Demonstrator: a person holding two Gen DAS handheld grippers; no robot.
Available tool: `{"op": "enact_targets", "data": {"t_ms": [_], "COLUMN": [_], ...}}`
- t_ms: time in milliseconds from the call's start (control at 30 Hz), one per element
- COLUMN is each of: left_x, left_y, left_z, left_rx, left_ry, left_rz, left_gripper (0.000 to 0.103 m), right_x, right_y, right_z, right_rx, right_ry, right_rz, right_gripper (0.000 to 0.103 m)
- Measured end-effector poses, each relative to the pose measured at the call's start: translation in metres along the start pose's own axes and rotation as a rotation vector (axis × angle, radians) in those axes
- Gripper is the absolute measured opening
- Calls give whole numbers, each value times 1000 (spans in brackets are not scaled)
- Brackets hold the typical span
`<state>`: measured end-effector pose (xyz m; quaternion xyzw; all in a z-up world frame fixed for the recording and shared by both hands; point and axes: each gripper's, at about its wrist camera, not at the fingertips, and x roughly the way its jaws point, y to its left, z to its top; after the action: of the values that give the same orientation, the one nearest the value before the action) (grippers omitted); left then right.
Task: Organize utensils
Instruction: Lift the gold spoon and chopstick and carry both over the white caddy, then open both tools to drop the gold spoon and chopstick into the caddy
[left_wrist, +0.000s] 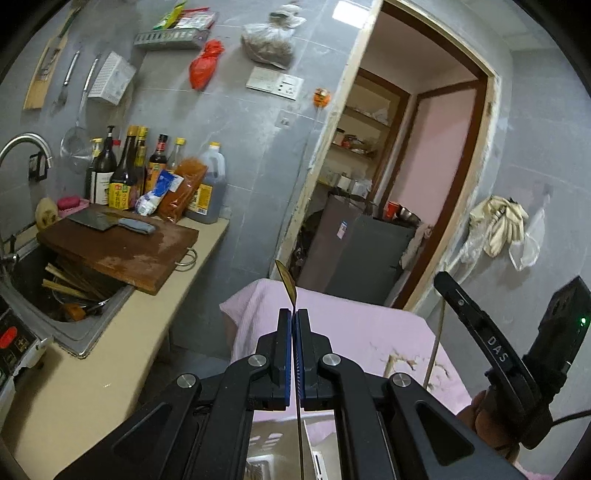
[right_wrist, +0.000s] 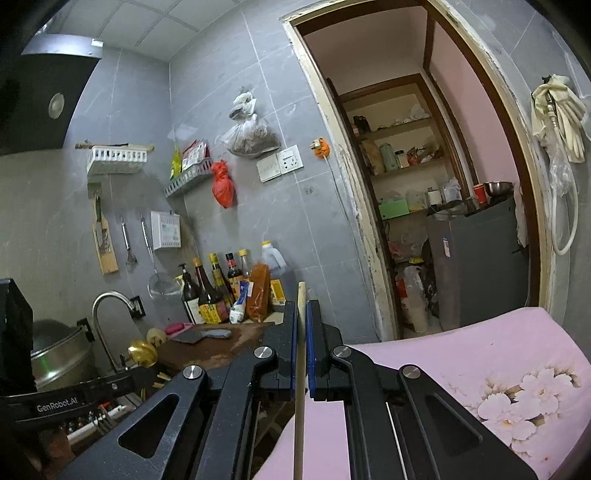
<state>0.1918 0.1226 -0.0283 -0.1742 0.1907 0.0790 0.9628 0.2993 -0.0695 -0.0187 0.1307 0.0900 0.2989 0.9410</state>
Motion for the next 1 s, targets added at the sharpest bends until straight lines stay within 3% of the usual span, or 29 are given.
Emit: {"op": "enact_targets", "data": {"t_ms": [500, 633, 700, 900, 1000], "left_x": [-19, -21, -22, -30, -33], "left_y": [-1, 0, -1, -11, -21], "left_z": [-9, -10, -10, -11, -11], "left_rx": [40, 29, 27, 10, 8], "left_ry": [34, 64, 71, 54, 39], "left_rz": [27, 47, 53, 46, 57], "left_gripper": [3, 4, 6, 39, 49], "right_x": [-14, -20, -25, -40, -50], "right_y": [1, -3, -5, -13, -21], "right_z": [-8, -7, -6, 2, 8], "right_rx": [-8, 8, 14, 19, 24], "right_ry": [53, 63, 63, 69, 71], "right_rz": [14, 19, 24, 16, -4], "right_gripper": [7, 31, 34, 37, 44]}}
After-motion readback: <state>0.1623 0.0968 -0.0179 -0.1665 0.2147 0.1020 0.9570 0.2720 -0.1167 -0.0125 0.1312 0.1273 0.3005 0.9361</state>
